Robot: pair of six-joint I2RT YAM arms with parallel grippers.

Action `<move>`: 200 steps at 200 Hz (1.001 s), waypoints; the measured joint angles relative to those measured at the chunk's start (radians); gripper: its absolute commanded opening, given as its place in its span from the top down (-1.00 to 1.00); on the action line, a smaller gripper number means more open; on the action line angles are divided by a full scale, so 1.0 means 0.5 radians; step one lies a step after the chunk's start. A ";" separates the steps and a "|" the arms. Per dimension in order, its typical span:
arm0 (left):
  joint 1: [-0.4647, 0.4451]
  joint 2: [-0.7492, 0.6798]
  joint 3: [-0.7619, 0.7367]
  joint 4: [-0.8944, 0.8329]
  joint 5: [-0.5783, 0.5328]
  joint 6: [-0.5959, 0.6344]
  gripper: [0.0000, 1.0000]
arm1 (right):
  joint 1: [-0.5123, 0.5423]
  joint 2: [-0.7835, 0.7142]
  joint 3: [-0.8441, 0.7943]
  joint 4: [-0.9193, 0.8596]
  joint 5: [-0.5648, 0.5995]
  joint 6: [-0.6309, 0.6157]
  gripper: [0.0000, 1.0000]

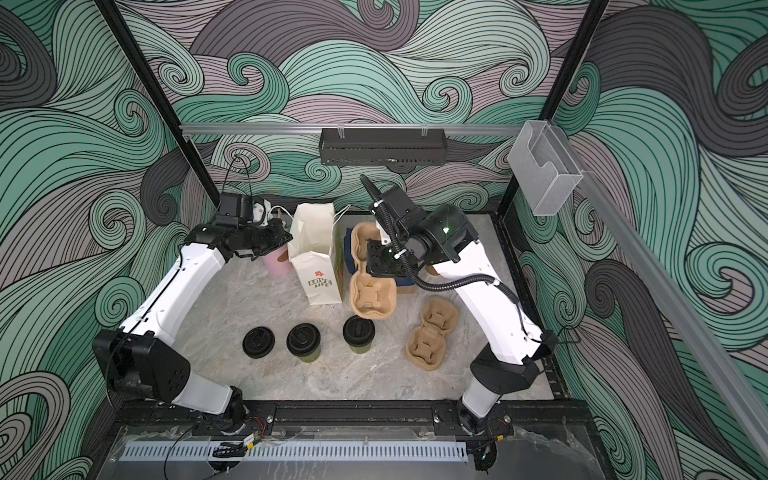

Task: Pack the takeout coffee
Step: 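Lower the carrier toward the bag with the right gripper while the left holds it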

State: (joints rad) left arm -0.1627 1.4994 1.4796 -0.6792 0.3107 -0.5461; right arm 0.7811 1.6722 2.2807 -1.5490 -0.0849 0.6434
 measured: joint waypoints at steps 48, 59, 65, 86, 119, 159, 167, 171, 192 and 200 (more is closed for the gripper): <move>-0.139 -0.133 -0.169 0.152 0.008 -0.114 1.00 | 0.003 0.060 0.175 0.054 -0.002 0.011 0.46; -0.159 -0.172 -0.202 0.179 0.008 -0.136 1.00 | 0.004 0.108 0.263 0.071 -0.002 0.016 0.46; -0.169 -0.196 -0.222 0.199 0.008 -0.150 1.00 | 0.005 0.138 0.316 0.079 -0.002 0.018 0.47; -0.198 -0.269 -0.288 0.266 0.008 -0.203 1.00 | 0.007 0.252 0.485 0.111 -0.005 0.035 0.47; -0.240 -0.336 -0.352 0.371 0.000 -0.293 1.00 | 0.010 0.360 0.595 0.243 -0.003 0.082 0.50; -0.330 -0.381 -0.443 0.472 -0.031 -0.376 1.00 | 0.011 0.422 0.595 0.487 0.043 0.163 0.52; -0.346 -0.385 -0.462 0.485 -0.037 -0.390 1.00 | 0.011 0.440 0.594 0.538 0.065 0.183 0.52; -0.351 -0.385 -0.472 0.492 -0.040 -0.396 1.00 | 0.011 0.449 0.594 0.565 0.078 0.190 0.52; -0.372 -0.404 -0.526 0.521 -0.064 -0.426 1.00 | 0.012 0.498 0.554 0.703 0.162 0.233 0.53; -0.375 -0.417 -0.548 0.529 -0.074 -0.439 1.00 | 0.012 0.525 0.537 0.746 0.202 0.249 0.53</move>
State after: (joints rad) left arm -0.3504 1.2911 1.2057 -0.4149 0.2737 -0.7654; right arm 0.7872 1.9347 2.5492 -1.1759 0.0162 0.7677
